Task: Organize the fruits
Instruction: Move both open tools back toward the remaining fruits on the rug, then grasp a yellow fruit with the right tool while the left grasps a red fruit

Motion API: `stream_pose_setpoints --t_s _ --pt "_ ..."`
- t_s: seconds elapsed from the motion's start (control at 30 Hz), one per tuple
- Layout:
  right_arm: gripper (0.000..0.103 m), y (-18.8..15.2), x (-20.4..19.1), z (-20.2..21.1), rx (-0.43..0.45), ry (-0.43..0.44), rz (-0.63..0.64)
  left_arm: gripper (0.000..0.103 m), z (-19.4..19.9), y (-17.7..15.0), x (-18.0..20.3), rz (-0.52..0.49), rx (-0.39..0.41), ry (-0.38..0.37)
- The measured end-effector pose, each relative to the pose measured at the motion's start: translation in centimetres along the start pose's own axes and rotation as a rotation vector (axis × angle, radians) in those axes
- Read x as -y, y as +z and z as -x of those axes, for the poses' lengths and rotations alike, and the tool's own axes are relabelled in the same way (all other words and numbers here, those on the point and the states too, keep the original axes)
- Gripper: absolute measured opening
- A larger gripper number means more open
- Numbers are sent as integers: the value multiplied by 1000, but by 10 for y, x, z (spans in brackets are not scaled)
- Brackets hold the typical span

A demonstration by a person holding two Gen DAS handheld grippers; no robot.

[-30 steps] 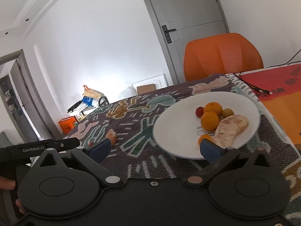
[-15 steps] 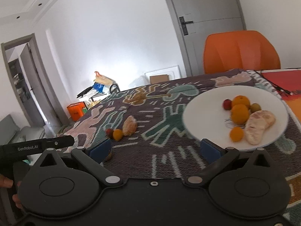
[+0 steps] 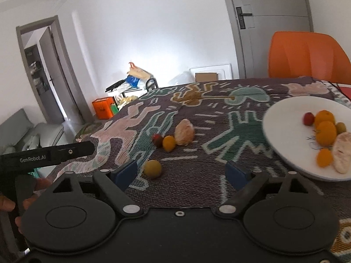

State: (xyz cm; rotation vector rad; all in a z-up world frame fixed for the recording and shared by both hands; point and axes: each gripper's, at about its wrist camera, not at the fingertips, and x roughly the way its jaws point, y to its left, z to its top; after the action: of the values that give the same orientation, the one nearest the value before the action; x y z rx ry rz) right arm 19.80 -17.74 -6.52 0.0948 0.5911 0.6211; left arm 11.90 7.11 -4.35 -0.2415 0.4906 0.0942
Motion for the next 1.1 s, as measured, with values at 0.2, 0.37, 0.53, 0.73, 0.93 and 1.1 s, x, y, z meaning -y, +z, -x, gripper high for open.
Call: stream_pose_setpoints --t_s 0.2,0.37,0.53,0.73,0.93,1.1 --pt "74 1 -14 -18 -44 36 35 102 -2 2 -15 20 -12 15" --pt "63 1 -23 -35 -86 57 35 102 -3 4 -27 7 -30 9" --pt "62 0 -26 -47 -105 54 26 101 -4 5 -34 -13 -31 1" --pt "56 0 -30 -64 -128 60 25 99 -14 6 -37 -9 -41 -15" --pt "23 1 -26 -67 -119 49 25 91 -27 9 -27 -30 -54 -25" --pt "23 5 -15 -57 -93 38 5 69 -41 11 -13 -38 -71 -40"
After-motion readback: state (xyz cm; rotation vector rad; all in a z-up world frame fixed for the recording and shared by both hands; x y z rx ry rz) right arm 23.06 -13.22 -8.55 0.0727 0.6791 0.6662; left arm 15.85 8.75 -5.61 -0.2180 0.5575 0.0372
